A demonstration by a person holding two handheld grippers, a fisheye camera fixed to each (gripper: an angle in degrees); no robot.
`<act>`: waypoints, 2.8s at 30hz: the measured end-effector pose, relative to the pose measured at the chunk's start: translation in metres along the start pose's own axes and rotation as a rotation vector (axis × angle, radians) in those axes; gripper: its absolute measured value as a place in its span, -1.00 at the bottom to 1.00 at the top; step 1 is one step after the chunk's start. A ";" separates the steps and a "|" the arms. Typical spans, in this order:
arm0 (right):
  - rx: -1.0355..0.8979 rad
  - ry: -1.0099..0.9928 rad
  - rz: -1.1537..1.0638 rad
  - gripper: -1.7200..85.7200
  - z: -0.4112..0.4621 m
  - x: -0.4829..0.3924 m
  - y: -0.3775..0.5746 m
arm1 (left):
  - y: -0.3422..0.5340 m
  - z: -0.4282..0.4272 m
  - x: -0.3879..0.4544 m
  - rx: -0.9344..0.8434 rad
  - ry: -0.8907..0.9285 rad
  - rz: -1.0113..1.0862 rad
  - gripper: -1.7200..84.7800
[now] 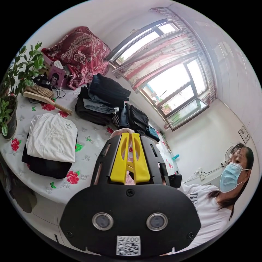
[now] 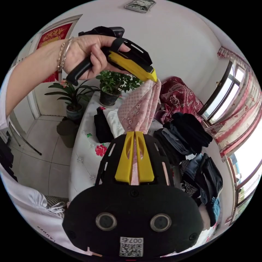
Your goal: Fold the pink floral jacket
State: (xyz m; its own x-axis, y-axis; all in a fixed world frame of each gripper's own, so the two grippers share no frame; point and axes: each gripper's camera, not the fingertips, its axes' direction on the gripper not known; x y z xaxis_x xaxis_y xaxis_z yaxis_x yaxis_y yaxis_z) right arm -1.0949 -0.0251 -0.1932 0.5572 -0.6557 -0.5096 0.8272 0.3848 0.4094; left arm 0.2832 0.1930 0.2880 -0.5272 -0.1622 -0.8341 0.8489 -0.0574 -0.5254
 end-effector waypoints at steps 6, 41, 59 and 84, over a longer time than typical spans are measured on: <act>0.192 -0.249 0.143 -0.97 -0.053 0.014 -0.001 | -0.002 -0.014 -0.020 0.049 0.020 -0.069 -0.98; -0.510 -0.040 1.136 -0.79 -0.054 0.169 0.378 | 0.185 0.427 0.204 -0.759 -0.477 0.365 -0.70; -0.601 -0.003 1.546 -0.95 -0.048 0.130 0.388 | 0.088 0.554 0.202 -0.787 -0.575 0.387 -0.86; -0.501 0.100 1.467 -0.91 -0.055 0.117 0.371 | 0.163 0.418 0.232 -0.854 -0.652 0.383 -0.72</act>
State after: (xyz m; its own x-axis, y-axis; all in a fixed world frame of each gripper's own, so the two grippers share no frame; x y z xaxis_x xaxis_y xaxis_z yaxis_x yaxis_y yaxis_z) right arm -0.7189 0.0769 -0.1424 0.8574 0.5129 0.0423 -0.5004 0.8116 0.3016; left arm 0.3146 -0.2660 0.0790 0.0926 -0.5198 -0.8493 0.5155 0.7548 -0.4057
